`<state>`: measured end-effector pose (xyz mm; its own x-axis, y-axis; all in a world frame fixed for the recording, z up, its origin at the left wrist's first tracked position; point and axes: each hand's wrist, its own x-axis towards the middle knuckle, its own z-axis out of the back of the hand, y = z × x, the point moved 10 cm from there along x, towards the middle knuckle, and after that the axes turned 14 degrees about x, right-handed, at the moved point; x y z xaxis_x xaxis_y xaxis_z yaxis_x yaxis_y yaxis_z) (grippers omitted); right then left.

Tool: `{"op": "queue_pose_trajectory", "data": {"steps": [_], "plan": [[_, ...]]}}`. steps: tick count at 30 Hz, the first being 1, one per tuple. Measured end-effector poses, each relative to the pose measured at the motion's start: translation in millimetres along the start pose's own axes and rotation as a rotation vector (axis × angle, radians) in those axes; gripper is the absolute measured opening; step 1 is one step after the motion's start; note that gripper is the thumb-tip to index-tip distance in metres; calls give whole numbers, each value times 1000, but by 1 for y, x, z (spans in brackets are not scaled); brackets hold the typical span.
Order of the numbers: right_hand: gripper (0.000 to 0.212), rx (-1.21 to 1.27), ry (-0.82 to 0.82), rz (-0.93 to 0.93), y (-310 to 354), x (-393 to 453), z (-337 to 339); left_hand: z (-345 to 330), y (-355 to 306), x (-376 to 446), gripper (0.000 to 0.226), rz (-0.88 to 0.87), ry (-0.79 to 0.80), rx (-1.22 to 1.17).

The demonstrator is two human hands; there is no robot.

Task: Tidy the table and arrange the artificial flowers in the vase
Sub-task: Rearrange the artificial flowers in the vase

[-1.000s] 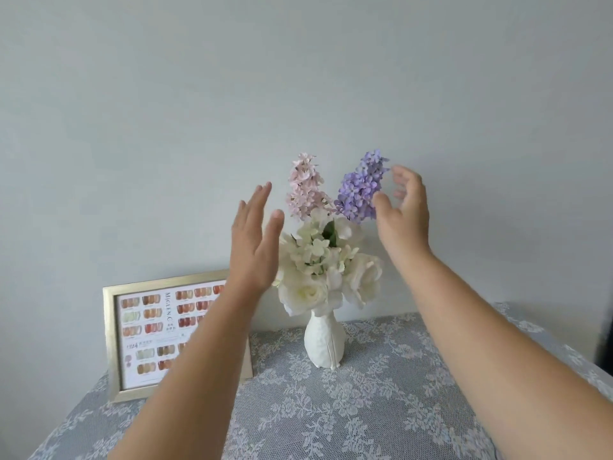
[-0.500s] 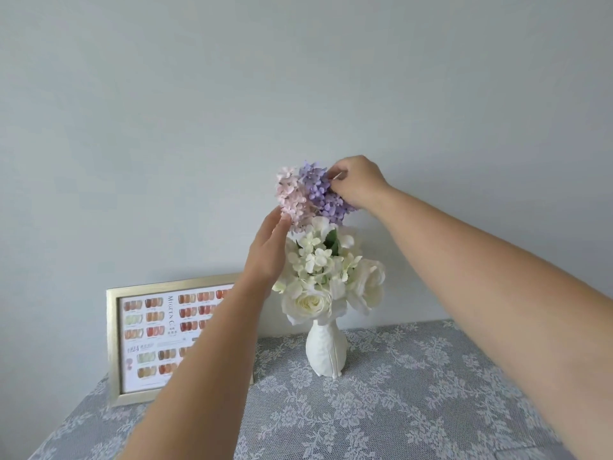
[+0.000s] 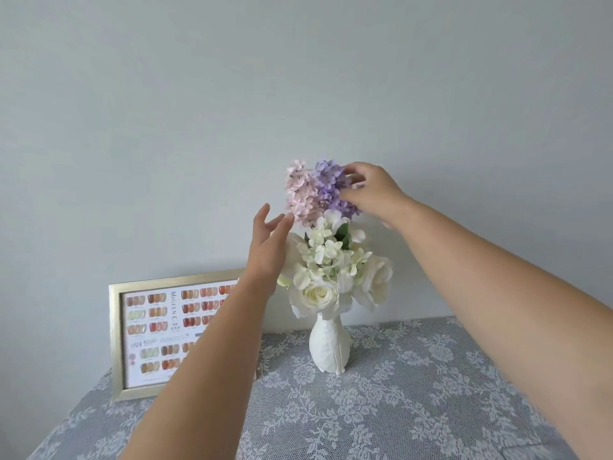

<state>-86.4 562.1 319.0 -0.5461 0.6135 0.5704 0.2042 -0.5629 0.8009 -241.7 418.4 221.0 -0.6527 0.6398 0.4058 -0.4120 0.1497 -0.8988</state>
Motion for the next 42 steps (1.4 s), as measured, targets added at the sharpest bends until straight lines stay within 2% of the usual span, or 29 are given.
{"op": "queue_pose_trajectory", "data": {"steps": [7, 10, 12, 15, 17, 21, 27, 31, 32, 38, 42], "plan": [[74, 25, -175, -119, -50, -23, 30, -4, -15, 11, 68, 23, 86, 209], [67, 218, -90, -195, -59, -24, 14, -18, -17, 14, 46, 78, 194, 314], [61, 183, 3, -195, -59, -24, -4, -27, -15, 14, 20, 125, 239, 334], [56, 147, 38, -156, -53, -19, -18, -28, -11, 19, 6, 200, 223, 338], [48, 87, 30, -173, -49, -16, -20, -27, -10, 23, 6, 231, 190, 299], [17, -124, 11, -180, -47, -9, -14, -15, 2, 24, 17, 290, 66, 238], [24, -134, -108, -241, -63, -10, 7, -11, 20, 19, 29, 341, -41, 74], [6, -362, -74, -113, -45, -13, -1, -15, 0, 18, 8, 227, -41, 329], [8, -372, -71, -94, -42, -14, -3, -17, -4, 18, 14, 206, -35, 388], [12, -316, -78, -156, -48, -21, -2, -25, -14, 22, 20, 177, 39, 575], [23, -135, -132, -208, -55, -25, 6, -19, -19, 21, 20, 156, 25, 591]]}}
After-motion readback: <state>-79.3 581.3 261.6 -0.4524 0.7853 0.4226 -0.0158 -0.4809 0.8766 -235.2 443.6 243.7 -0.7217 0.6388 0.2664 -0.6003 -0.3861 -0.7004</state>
